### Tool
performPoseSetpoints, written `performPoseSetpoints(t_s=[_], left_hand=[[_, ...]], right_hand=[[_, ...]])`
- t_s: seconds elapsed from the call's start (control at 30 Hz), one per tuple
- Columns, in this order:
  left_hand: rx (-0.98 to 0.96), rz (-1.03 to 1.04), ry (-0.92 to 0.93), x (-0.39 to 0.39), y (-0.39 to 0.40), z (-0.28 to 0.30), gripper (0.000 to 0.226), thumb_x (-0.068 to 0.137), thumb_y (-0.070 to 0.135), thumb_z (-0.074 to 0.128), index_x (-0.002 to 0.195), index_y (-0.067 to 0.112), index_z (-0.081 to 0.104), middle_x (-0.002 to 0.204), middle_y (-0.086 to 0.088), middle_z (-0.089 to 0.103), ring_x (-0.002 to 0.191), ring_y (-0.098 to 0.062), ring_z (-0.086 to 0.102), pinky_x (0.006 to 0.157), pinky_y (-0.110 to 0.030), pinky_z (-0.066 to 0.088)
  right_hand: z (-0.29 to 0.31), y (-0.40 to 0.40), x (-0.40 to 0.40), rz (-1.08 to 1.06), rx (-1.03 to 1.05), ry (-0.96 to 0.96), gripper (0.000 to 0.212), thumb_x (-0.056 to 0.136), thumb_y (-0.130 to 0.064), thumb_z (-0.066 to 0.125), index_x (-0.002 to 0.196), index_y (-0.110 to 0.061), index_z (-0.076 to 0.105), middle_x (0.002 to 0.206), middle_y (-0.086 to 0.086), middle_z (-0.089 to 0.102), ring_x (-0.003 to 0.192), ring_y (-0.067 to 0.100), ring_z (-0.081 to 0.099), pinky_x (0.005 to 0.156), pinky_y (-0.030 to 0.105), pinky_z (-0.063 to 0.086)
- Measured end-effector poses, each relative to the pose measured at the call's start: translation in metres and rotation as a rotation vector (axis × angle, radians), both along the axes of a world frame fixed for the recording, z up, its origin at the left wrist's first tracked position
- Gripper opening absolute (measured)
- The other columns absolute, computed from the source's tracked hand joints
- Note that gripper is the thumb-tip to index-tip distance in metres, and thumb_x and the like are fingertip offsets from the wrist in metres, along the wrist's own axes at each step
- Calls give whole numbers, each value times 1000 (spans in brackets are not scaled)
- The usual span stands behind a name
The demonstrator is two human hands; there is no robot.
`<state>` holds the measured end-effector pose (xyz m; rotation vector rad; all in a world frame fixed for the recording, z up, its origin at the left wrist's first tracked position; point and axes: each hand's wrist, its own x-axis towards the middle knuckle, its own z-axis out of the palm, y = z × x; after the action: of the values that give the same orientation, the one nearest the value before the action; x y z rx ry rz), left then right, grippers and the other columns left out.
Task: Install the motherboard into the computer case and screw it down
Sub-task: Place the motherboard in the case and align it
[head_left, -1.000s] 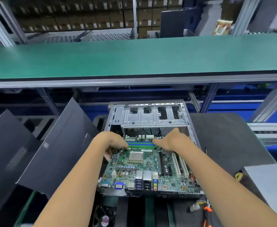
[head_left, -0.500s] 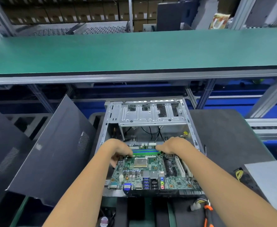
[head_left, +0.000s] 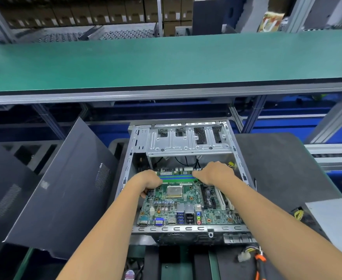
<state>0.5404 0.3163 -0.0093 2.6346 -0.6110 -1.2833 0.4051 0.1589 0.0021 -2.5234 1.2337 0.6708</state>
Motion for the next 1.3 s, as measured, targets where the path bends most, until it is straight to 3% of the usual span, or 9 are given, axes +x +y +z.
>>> performPoseSetpoints(t_s=[0.2, 0.4, 0.57, 0.67, 0.83, 0.97, 1.07, 1.2, 1.3], left_hand=[[-88, 29, -71, 6, -5, -13, 34, 99, 31, 43, 97, -1, 52, 73, -6, 50, 58, -17, 46, 60, -29, 45], [-84, -24, -134, 1, -8, -26, 42, 101, 33, 39, 109, -5, 55, 62, -3, 45, 52, -12, 39, 46, -26, 32], [-83, 17, -96, 1, -9, -35, 47, 102, 34, 37, 122, -8, 48, 78, -10, 54, 60, -14, 43, 52, -26, 35], [-85, 70, -74, 1, -10, -42, 51, 102, 36, 36, 134, -5, 38, 68, 1, 38, 56, -9, 35, 50, -23, 30], [-69, 72, -80, 2, -13, -49, 53, 102, 36, 35, 134, -7, 36, 69, -2, 44, 57, -11, 42, 49, -26, 32], [-82, 76, -89, 3, -14, -51, 56, 102, 37, 37, 136, -8, 34, 90, -11, 60, 64, -13, 51, 49, -25, 34], [-129, 95, -97, 6, -15, -54, 62, 100, 39, 40, 142, -5, 27, 136, -19, 48, 108, -25, 57, 71, -27, 41], [-134, 105, -104, 7, -15, -54, 66, 99, 41, 42, 144, -3, 23, 138, -19, 46, 120, -29, 50, 86, -31, 42], [-142, 129, -106, 6, -16, -52, 64, 98, 41, 45, 141, -3, 28, 140, -17, 45, 121, -29, 48, 83, -29, 39]], right_hand=[[-8, -1, 1, -8, -82, -130, 71, 89, -67, 36, 114, -4, 58, 81, 5, 57, 66, 21, 55, 54, 27, 41], [-17, -7, 4, 32, -147, -113, 74, 90, -66, 31, 115, -1, 57, 95, 14, 62, 77, 27, 59, 55, 28, 44], [-28, -8, 5, -13, -139, -95, 81, 89, -70, 27, 132, -3, 43, 121, 28, 50, 89, 32, 58, 61, 31, 43], [-34, -9, 6, -63, -70, -103, 83, 87, -71, 30, 136, -5, 37, 125, 27, 44, 86, 31, 49, 66, 33, 42], [-37, -10, 6, -103, -19, -111, 83, 87, -71, 33, 139, -7, 32, 134, 26, 39, 102, 33, 52, 71, 35, 41], [-32, -7, 6, -31, -97, -70, 79, 89, -71, 33, 132, -5, 40, 119, 16, 56, 93, 29, 57, 59, 31, 41], [-25, 5, 8, 80, -266, -111, 65, 91, -63, 42, 122, -6, 48, 107, 11, 62, 88, 27, 60, 52, 29, 40], [-18, 21, 11, 339, -206, -276, 56, 93, -46, 53, 131, -7, 41, 127, 13, 50, 118, 30, 48, 83, 39, 49], [-5, 25, 2, 551, -15, -287, 52, 91, -42, 57, 129, -10, 43, 122, 9, 51, 114, 28, 50, 83, 38, 50]])
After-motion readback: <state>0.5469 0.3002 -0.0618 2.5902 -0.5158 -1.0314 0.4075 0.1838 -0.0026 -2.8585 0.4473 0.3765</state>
